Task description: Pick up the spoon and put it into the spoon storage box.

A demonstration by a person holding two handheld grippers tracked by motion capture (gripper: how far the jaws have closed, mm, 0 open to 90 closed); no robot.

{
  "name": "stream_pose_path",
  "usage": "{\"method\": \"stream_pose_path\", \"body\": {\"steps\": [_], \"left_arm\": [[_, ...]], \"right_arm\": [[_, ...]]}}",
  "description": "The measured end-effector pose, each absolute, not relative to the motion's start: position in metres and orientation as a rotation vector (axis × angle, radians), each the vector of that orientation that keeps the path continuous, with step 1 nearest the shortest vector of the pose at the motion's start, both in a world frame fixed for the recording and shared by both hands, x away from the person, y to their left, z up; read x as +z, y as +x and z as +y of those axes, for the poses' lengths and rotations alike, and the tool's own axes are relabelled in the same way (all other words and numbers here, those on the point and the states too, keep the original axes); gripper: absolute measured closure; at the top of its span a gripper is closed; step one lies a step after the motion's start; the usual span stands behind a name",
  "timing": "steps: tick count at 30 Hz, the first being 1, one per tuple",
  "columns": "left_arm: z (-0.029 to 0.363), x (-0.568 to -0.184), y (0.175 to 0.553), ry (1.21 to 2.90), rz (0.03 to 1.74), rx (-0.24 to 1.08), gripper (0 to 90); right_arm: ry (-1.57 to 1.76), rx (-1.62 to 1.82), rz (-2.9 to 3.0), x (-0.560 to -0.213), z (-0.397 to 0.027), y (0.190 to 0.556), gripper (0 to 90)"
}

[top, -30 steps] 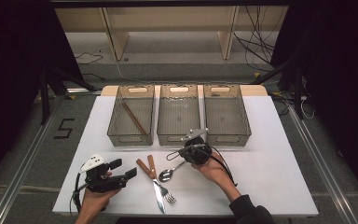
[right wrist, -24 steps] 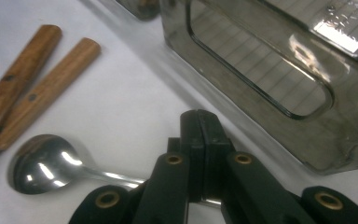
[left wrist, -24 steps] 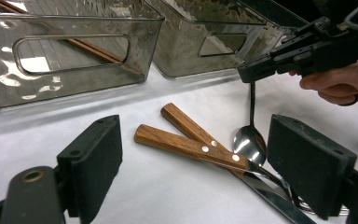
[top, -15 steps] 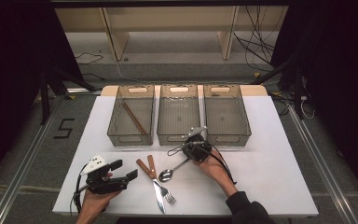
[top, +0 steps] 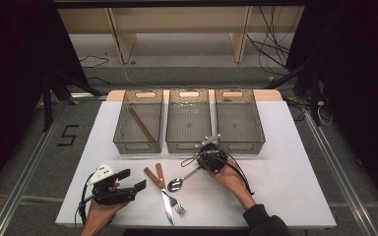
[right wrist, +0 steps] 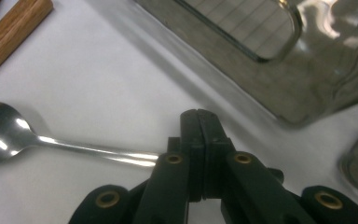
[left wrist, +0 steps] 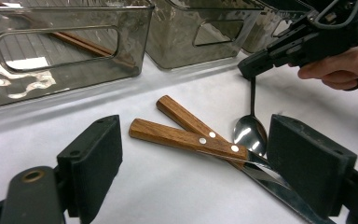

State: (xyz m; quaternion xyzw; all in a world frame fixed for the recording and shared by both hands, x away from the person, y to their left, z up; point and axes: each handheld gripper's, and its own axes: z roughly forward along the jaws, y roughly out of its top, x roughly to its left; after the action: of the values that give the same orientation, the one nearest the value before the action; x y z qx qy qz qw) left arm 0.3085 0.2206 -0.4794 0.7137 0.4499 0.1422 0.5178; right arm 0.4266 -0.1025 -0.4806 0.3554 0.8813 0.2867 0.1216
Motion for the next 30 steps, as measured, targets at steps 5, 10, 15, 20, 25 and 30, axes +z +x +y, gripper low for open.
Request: {"method": "stream_pose_path", "body": {"steps": [5, 10, 15, 20, 25, 30], "left_arm": [[0.220, -0.480, 0.309, 1.721, 1.073, 0.340, 18.1], [0.220, -0.480, 0.309, 1.713, 1.078, 0.338, 18.1], [0.220, -0.480, 0.309, 1.713, 1.077, 0.340, 18.1], [0.220, -0.480, 0.309, 1.712, 1.078, 0.338, 18.1], [0.220, -0.480, 0.309, 1.712, 1.078, 0.339, 18.2], [0.220, -0.480, 0.309, 1.716, 1.076, 0.336, 18.2]], "right_arm": [[1.054, 0.817, 2.593, -0.479, -0.110, 0.419, 90.0], [1.056, 0.808, 2.619, -0.477, -0.118, 0.406, 90.0], [1.030, 0.805, 2.658, -0.474, -0.124, 0.392, 90.0], [0.988, 0.776, 2.715, -0.469, -0.124, 0.377, 90.0], [0.933, 0.805, 2.699, -0.465, -0.125, 0.373, 90.0], [0.977, 0.790, 2.653, -0.464, -0.127, 0.388, 90.0]]}}
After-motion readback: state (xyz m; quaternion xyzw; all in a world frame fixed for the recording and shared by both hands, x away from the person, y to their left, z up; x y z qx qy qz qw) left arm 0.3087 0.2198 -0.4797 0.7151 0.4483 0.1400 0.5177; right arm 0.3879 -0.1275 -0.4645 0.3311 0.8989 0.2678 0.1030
